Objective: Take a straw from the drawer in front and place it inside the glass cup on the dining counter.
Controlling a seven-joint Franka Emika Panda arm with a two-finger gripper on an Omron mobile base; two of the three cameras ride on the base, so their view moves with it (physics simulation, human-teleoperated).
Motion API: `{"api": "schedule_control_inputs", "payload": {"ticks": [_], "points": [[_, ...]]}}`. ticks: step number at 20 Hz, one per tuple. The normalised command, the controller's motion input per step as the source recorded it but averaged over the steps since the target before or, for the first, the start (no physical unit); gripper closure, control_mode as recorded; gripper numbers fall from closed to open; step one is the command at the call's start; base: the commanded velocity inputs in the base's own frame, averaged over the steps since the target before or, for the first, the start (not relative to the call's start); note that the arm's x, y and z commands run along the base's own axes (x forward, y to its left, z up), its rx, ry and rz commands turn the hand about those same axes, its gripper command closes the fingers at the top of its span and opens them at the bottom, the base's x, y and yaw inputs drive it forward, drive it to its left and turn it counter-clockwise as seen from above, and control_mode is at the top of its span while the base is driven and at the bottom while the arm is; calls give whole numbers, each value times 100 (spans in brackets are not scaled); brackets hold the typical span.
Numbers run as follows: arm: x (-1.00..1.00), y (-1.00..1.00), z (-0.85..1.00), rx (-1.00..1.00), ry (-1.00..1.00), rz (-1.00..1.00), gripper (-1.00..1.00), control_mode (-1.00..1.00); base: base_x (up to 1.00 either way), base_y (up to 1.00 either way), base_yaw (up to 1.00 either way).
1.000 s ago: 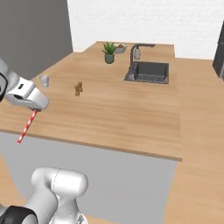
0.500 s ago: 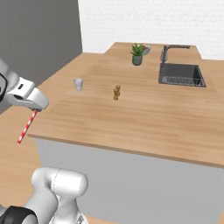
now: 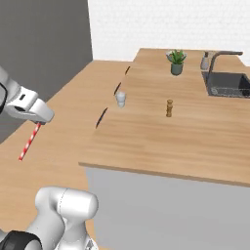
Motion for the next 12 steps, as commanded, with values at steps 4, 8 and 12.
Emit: {"api": "schedule_control_inputs", "payload": {"ticks": [4,8,12], "points": [[0,0,0,0,0,0,100,100,38,99,-31],[0,0,0,0,0,0,100,100,32,92,-38],[0,0,0,0,0,0,100,100,36,77,-45]]}}
